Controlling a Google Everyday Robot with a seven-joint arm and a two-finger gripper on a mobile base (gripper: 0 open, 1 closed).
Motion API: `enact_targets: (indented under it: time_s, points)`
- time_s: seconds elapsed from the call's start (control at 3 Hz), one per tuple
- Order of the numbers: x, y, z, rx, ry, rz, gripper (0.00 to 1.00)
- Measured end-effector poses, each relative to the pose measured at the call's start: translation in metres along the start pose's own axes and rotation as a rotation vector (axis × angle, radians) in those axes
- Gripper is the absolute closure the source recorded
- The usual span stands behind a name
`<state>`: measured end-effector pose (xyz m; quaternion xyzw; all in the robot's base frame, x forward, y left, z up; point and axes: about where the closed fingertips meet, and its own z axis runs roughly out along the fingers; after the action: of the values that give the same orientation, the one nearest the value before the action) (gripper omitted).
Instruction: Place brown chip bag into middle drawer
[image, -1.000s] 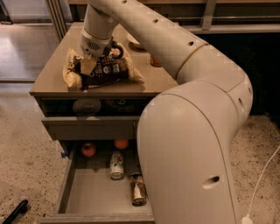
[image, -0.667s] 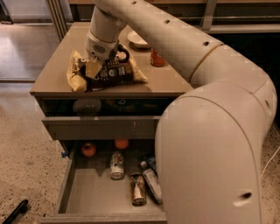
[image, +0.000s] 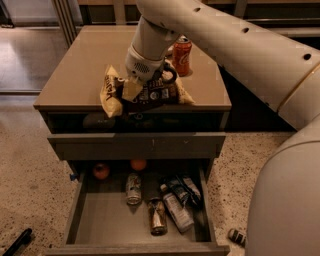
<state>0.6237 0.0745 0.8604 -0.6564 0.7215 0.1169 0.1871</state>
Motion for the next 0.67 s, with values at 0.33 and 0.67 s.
enact_targets:
  time_s: [0.33,0.67]
  points:
    - [0.000,0.000,-0.001,0.000,0.000,0.000,1.00]
    - [0.008,-0.005,-0.022,0.040,0.019,0.042,1.00]
